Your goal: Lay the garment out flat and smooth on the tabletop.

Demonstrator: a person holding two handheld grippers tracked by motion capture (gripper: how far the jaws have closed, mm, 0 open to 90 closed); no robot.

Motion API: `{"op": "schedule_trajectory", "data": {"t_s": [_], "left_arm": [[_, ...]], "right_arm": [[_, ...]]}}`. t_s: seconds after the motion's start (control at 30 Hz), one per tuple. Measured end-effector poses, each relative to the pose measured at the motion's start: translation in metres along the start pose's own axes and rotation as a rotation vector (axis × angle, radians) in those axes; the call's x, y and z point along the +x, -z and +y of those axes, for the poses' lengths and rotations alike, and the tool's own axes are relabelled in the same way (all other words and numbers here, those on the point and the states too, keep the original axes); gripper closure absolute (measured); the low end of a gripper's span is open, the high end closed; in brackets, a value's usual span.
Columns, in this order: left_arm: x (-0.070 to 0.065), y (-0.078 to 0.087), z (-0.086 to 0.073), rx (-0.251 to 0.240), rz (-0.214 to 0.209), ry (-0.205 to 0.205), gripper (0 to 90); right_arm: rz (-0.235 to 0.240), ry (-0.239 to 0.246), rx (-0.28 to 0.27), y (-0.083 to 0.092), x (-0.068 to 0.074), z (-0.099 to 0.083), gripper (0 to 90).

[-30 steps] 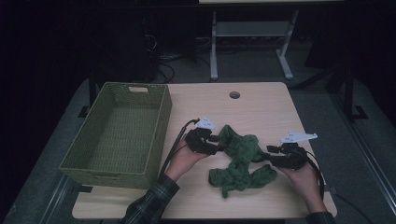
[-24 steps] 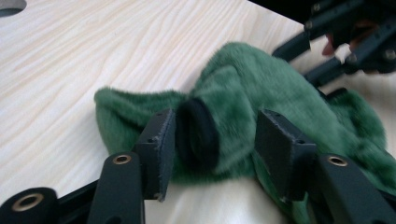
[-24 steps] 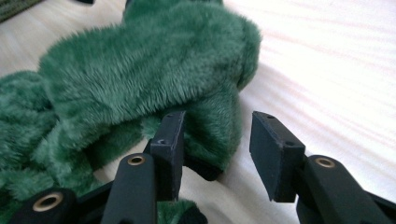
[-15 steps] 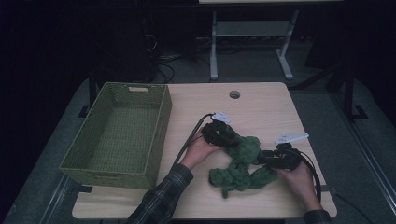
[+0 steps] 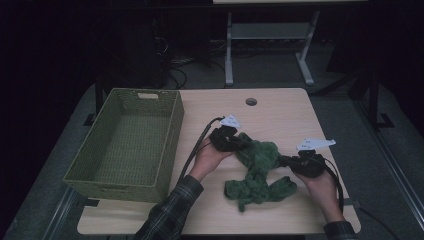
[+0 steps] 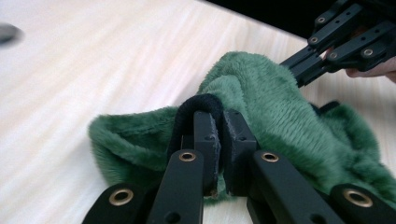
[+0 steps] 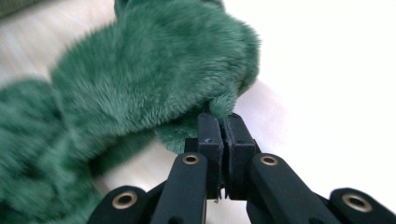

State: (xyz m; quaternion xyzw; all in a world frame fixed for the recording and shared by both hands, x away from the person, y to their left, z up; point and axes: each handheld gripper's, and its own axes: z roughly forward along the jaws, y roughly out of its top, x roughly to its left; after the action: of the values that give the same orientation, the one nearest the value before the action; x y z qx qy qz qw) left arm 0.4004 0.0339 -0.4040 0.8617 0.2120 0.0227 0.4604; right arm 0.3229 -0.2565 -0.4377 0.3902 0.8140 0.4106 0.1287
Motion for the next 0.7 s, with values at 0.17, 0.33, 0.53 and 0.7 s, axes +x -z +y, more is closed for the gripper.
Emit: {"op": "schedule_trajectory", "data": {"t_s": [0.17,0.33,0.53,0.7], "left_arm": [[0.000,0.038,0.002,-0.076,0.085,0.017,85.5],[0.000,0.049,-0.013,-0.044,0.163,0.037,85.5],[0.011,0.031,-0.043,0.025,0.169,0.111,85.4],[0.017,0.009,-0.059,0.102,0.152,0.127,85.2]], "right_arm": [[-0.028,0.047,-0.099,0.012,0.003,0.029,87.7],[-0.036,0.095,-0.129,0.010,0.013,0.049,87.7],[-0.029,0.097,-0.038,-0.024,0.012,0.042,87.5],[-0.044,0.077,0.060,-0.047,0.003,0.030,87.4]]}}
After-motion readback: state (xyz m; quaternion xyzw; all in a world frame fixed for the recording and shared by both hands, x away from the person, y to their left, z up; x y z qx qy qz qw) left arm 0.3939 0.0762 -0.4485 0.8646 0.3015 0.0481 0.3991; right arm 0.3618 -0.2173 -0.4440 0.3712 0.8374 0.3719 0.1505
